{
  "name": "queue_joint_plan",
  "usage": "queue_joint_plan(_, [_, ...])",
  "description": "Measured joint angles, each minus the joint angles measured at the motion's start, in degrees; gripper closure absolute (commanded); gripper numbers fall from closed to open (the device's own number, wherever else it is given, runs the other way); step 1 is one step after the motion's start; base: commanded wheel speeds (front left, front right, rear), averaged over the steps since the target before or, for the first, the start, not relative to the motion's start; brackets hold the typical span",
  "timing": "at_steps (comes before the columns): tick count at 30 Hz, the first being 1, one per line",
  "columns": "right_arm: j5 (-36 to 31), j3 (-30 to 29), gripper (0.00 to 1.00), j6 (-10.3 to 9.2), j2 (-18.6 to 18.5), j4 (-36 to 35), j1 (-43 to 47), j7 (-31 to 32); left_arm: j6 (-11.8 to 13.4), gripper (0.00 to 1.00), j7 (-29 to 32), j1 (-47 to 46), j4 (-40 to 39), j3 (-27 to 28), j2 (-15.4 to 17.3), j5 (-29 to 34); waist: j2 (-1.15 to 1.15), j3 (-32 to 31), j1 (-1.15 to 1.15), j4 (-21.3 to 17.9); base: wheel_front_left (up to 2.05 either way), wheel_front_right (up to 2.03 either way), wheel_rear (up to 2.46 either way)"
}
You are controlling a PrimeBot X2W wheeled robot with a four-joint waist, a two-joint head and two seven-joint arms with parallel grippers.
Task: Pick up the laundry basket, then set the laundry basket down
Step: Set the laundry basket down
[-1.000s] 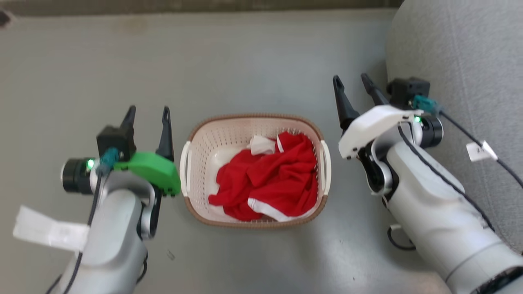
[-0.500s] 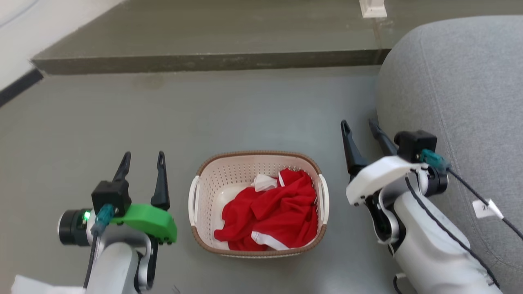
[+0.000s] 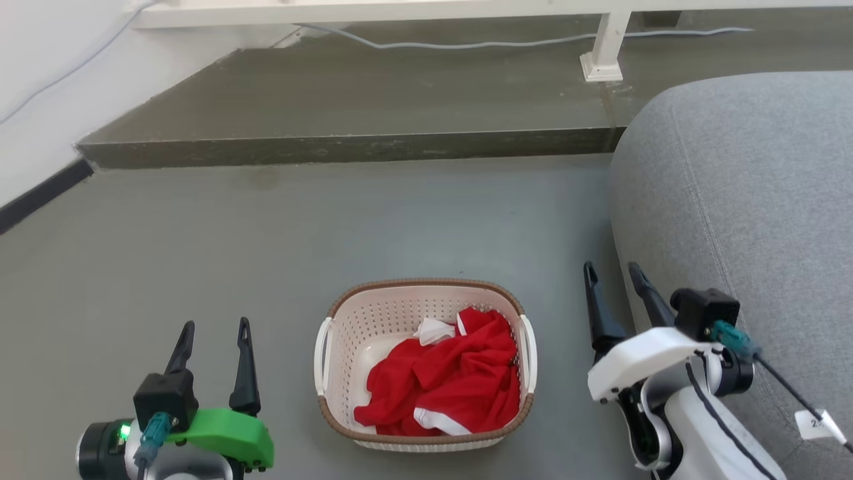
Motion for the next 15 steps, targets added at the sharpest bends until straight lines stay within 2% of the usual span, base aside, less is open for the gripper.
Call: queue_joint_plan(15, [-2.55, -0.62, 0.00, -0.01, 1.32, -4.49, 6.07, 0.00, 0.01, 0.00, 0.00, 4.99, -4.33, 1.29, -1.20, 0.58, 0.00, -1.61, 0.00, 0.28, 0.00, 0.00, 0.00])
